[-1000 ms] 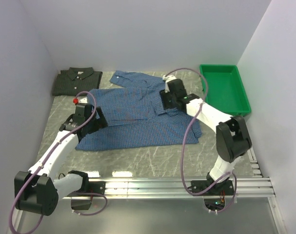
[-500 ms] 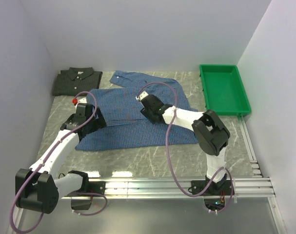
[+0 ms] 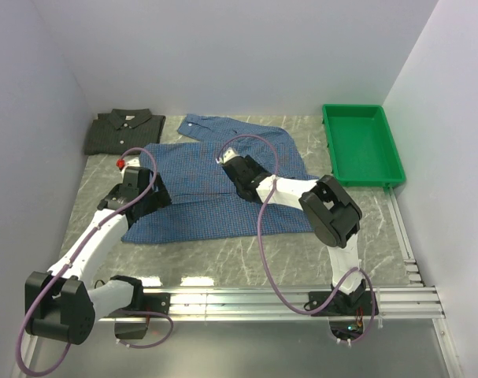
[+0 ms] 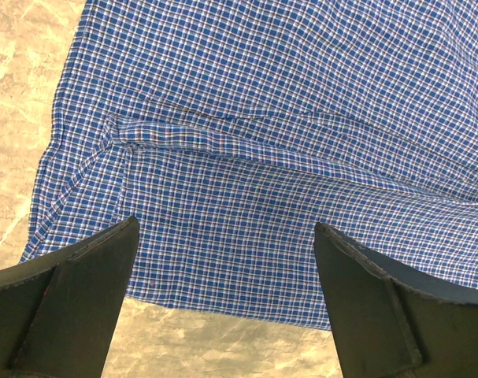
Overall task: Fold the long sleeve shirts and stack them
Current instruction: Fold the shirt
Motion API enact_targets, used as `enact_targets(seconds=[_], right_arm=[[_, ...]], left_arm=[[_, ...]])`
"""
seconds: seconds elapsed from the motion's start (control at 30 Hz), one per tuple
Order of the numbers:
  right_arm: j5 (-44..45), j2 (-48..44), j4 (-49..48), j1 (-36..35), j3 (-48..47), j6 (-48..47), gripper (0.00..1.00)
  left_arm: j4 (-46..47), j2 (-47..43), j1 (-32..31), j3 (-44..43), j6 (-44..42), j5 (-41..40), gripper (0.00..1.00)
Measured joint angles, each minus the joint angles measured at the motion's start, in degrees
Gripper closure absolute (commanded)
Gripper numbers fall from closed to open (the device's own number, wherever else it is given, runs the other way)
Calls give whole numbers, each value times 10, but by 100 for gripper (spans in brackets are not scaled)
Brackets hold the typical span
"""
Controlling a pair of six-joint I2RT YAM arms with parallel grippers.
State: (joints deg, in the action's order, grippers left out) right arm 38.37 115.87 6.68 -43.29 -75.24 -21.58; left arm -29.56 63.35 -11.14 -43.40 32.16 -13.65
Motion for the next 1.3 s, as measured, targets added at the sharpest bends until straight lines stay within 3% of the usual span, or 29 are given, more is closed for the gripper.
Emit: enact_targets(seconds=[0.13, 0.23, 0.33, 0.57, 0.93, 1.3], right_arm=[[13, 0, -19, -1, 0, -14, 56], [15, 0, -27, -1, -1, -23, 86], [15, 0, -28, -1, -5, -25, 100], [5, -34, 10, -11, -6, -13, 100], [-11, -235, 71, -19, -65, 17, 100], [13, -255, 48, -19, -127, -11, 100]], left_arm=[[0, 3, 0, 0, 0, 0, 1], [-1, 3, 0, 0, 0, 0, 1], [-1, 3, 0, 0, 0, 0, 1], [-1, 3, 0, 0, 0, 0, 1], [-2, 3, 0, 0, 0, 0, 1], [-3, 3, 0, 0, 2, -3, 1]])
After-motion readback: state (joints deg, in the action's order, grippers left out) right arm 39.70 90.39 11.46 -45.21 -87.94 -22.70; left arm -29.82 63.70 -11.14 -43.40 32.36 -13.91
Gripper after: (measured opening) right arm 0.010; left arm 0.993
